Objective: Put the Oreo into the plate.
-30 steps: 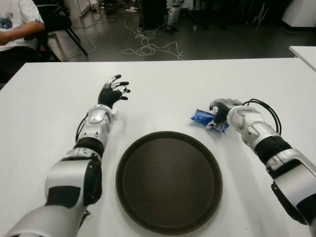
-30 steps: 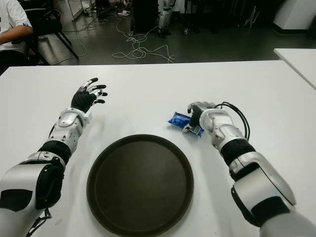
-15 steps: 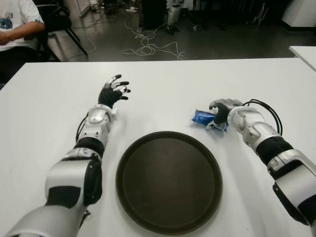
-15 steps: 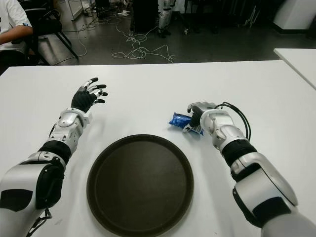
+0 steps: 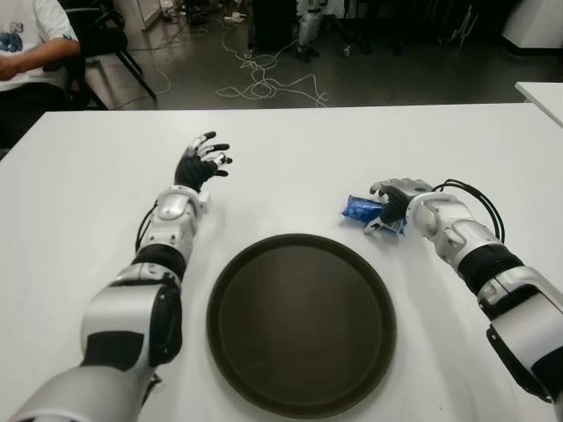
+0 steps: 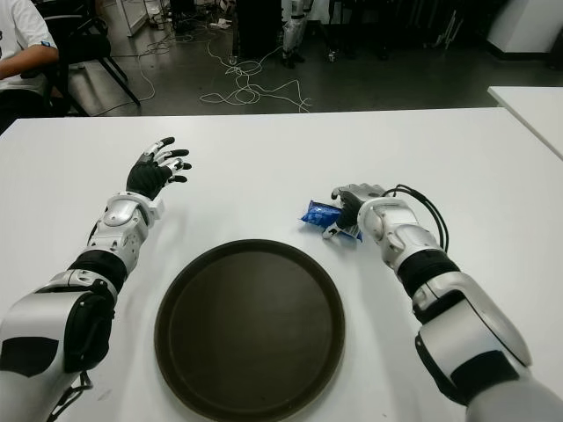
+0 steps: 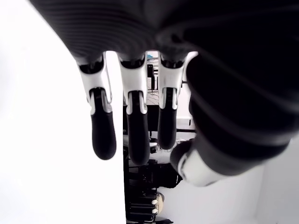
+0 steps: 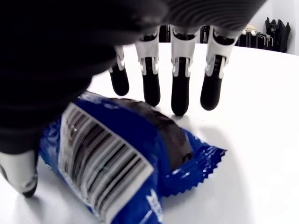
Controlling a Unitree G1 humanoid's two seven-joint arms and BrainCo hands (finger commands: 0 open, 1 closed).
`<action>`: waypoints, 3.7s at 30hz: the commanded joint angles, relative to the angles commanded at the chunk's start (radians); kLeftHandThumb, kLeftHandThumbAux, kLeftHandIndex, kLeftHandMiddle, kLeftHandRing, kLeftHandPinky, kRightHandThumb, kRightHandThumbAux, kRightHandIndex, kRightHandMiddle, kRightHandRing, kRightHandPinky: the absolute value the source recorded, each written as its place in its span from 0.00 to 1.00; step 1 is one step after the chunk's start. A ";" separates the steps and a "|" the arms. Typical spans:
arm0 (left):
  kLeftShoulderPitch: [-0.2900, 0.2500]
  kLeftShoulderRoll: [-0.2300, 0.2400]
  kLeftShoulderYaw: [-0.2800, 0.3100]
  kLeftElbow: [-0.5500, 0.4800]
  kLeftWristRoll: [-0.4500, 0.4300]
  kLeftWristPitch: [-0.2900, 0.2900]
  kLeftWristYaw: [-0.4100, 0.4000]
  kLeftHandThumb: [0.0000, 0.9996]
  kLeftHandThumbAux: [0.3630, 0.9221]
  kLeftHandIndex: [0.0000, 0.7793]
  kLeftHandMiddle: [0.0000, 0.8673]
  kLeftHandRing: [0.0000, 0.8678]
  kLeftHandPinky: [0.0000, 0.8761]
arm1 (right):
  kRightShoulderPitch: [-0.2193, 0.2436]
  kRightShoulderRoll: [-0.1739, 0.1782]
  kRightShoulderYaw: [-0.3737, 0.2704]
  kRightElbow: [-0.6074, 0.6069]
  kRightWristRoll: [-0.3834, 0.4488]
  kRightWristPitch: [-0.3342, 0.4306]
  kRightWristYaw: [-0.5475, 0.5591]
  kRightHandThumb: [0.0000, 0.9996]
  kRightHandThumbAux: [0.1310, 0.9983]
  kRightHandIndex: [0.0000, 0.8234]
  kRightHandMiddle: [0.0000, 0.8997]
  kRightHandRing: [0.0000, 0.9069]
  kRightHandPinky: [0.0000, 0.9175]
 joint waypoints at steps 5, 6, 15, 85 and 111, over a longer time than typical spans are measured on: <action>-0.001 0.000 -0.001 -0.001 -0.001 0.003 -0.001 0.23 0.81 0.20 0.34 0.42 0.53 | 0.000 -0.003 0.003 0.004 -0.003 -0.012 -0.001 0.00 0.43 0.20 0.22 0.26 0.29; -0.001 0.000 -0.002 -0.001 -0.001 0.004 -0.001 0.24 0.80 0.20 0.35 0.43 0.53 | 0.000 -0.004 0.003 0.006 -0.003 -0.014 -0.001 0.00 0.42 0.19 0.22 0.25 0.28; -0.001 0.002 -0.009 -0.002 0.005 0.006 0.003 0.23 0.82 0.21 0.34 0.42 0.51 | -0.002 -0.005 0.006 0.009 -0.004 -0.014 0.012 0.00 0.36 0.17 0.21 0.24 0.26; -0.001 -0.007 -0.013 -0.011 0.000 0.000 -0.006 0.19 0.89 0.21 0.34 0.42 0.51 | 0.069 0.028 -0.192 0.012 0.142 -0.177 -0.323 0.95 0.61 0.47 0.53 0.60 0.83; -0.006 -0.007 -0.014 -0.010 0.002 0.016 0.009 0.28 0.82 0.20 0.34 0.42 0.52 | 0.122 0.023 -0.252 -0.111 0.179 -0.218 -0.425 0.95 0.61 0.47 0.54 0.59 0.85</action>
